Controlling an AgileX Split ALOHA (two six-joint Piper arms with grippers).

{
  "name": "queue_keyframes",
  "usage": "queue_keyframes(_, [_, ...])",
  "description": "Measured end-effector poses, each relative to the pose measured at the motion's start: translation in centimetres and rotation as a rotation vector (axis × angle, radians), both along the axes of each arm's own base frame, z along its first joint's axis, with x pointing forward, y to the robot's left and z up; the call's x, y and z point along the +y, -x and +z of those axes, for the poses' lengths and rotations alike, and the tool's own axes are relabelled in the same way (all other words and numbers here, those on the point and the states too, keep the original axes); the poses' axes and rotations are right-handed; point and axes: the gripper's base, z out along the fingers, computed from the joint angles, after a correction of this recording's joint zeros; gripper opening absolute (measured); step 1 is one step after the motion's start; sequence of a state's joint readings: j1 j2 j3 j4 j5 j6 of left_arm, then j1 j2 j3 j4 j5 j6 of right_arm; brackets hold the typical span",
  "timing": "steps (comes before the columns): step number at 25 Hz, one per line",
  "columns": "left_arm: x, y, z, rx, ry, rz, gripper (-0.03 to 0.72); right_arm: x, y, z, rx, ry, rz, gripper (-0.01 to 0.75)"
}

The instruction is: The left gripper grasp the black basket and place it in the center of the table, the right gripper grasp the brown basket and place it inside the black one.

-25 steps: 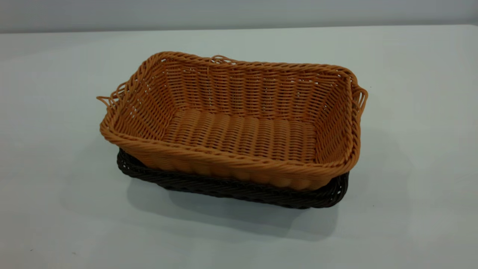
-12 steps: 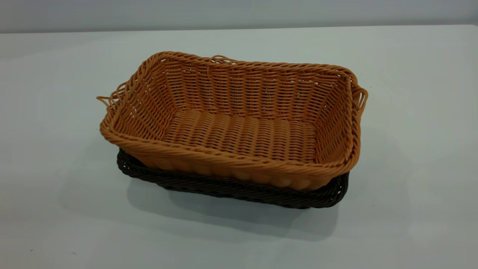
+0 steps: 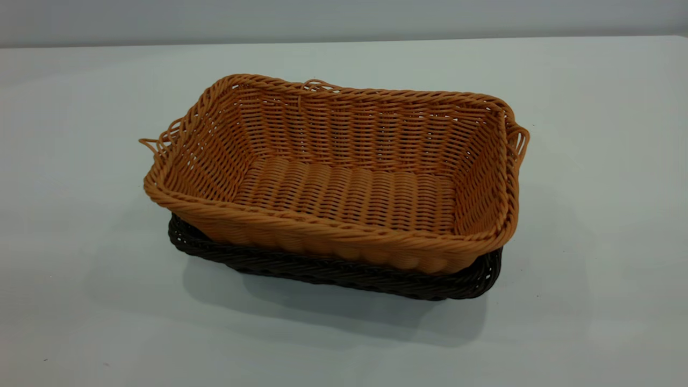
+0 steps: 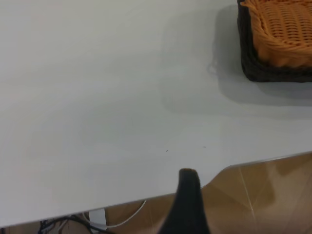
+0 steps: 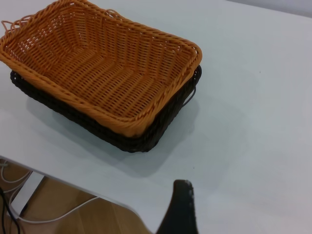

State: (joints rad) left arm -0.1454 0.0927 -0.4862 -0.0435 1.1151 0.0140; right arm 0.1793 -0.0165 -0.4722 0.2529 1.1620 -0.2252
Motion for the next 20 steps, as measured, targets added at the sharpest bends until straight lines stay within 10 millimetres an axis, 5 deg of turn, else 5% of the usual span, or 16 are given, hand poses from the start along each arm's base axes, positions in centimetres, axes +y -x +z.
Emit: queue_keyframes(20, [0.5, 1.4, -0.2, -0.111, -0.02, 0.173, 0.573, 0.0, 0.0, 0.0, 0.0, -0.001, 0.0, 0.591])
